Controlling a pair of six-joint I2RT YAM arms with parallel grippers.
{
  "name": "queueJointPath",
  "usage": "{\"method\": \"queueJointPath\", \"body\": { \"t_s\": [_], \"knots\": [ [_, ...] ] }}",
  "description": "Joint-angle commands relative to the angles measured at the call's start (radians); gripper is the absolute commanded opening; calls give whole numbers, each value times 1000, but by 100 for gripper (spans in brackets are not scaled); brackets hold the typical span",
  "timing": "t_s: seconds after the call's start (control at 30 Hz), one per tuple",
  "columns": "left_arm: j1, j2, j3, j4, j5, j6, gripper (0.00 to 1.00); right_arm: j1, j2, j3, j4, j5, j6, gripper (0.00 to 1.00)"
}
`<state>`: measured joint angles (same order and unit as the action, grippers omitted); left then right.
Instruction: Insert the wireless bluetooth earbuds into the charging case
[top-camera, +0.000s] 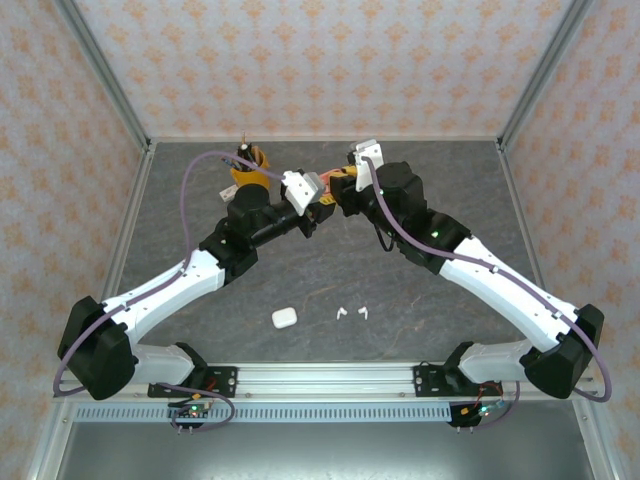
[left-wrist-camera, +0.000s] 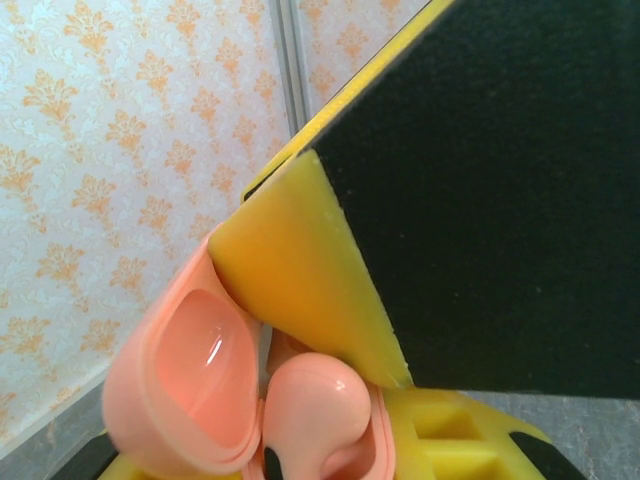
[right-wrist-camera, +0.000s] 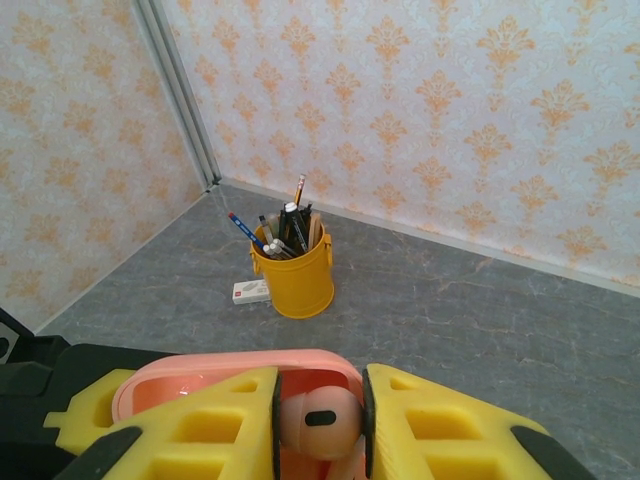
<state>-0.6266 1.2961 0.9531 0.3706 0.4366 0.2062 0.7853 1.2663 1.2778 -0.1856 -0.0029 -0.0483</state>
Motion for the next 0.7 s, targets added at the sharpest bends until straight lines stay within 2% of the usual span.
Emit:
{"method": "queueJointPath", "body": {
  "t_s": [0.0, 0.13, 0.37, 0.67],
  "knots": [
    [-10, -18, 29, 77, 32, -5, 0, 14, 19, -4, 5, -14, 32, 26],
    [-10, -15, 31, 71, 28, -5, 0, 14, 19, 5, -17, -3, 57, 28],
    [-11, -4, 34, 71, 32, -13, 0, 14, 24, 59, -68, 56, 133, 42],
    [-11, 0, 37, 66, 35, -19, 0, 14, 37, 116, -80, 75, 197, 46]
  ]
}}
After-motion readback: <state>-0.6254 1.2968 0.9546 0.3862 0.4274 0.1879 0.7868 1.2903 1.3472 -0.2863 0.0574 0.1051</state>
